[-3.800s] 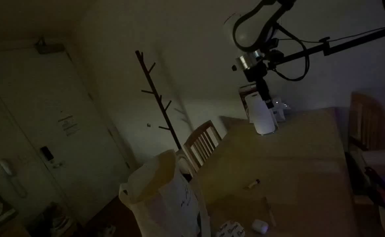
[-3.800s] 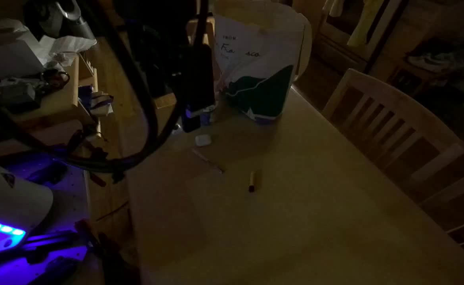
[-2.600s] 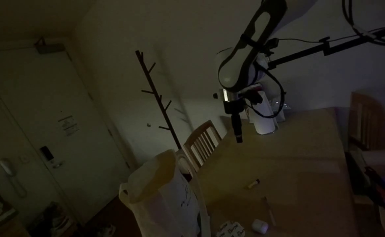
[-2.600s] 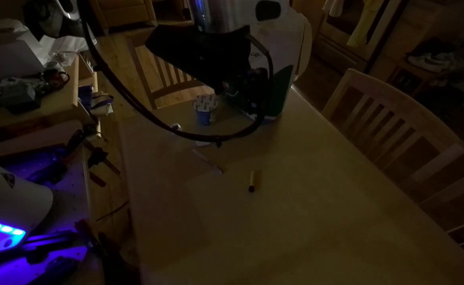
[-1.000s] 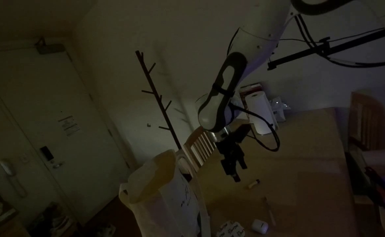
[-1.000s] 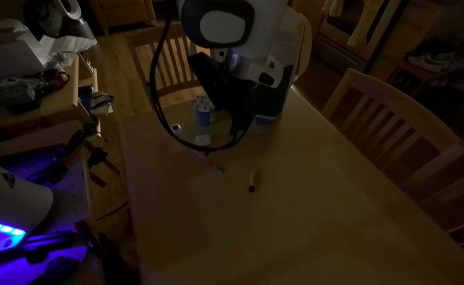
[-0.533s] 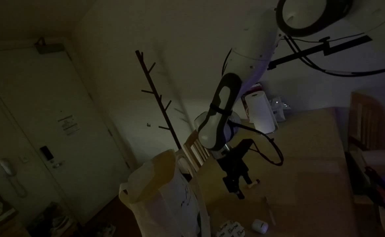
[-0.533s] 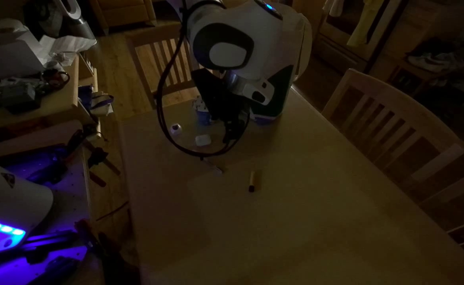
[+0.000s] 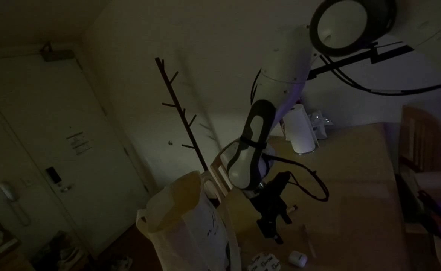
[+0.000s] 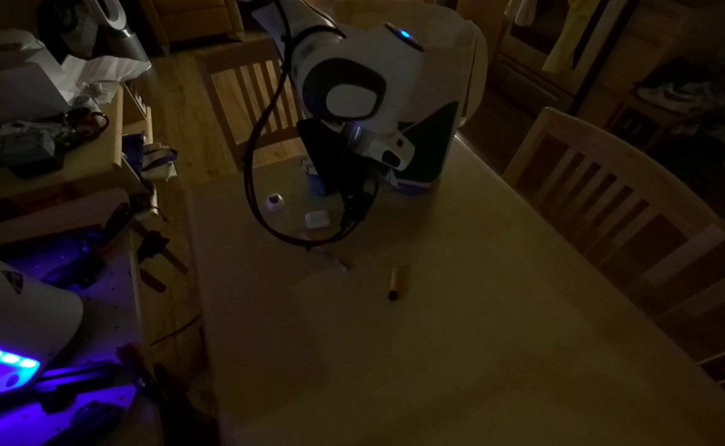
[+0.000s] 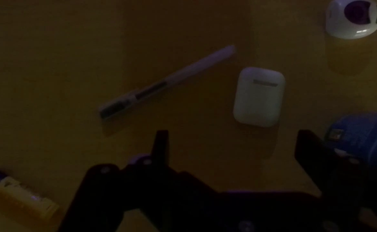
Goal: Place the white object on top of the yoghurt
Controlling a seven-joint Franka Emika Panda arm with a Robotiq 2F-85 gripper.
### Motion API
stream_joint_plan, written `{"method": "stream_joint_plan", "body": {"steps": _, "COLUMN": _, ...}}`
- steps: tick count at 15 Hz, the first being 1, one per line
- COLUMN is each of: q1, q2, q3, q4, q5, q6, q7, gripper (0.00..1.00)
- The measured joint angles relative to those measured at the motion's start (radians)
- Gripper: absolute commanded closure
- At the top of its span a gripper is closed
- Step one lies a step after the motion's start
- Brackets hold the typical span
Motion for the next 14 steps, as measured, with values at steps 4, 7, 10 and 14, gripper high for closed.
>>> {"method": "stream_joint_plan", "body": {"steps": 4, "q1": 0.075, "q2": 0.031, "q3": -0.027, "q4": -0.007, "q5": -0.101, "q6": 0.126, "q7": 0.130, "gripper": 0.00}}
{"method": "stream_joint_plan", "body": {"steps": 7, "q1": 0.102, "q2": 0.034, "q3": -0.037, "q4": -0.009, "q5": -0.118, "q6": 0.144, "q7": 0.157, "gripper": 0.00}}
{"method": "stream_joint_plan", "body": {"steps": 10, "q1": 0.101, "q2": 0.035, "q3": -0.036, "q4": -0.009, "q5": -0.118, "q6": 0.143, "q7": 0.157, "gripper": 0.00}}
{"method": "stream_joint_plan", "body": {"steps": 14, "q1": 0.101, "q2": 0.034, "q3": -0.036, "q4": -0.031, "q5": -0.117, "q6": 0.174, "q7": 0.159, "gripper": 0.00}}
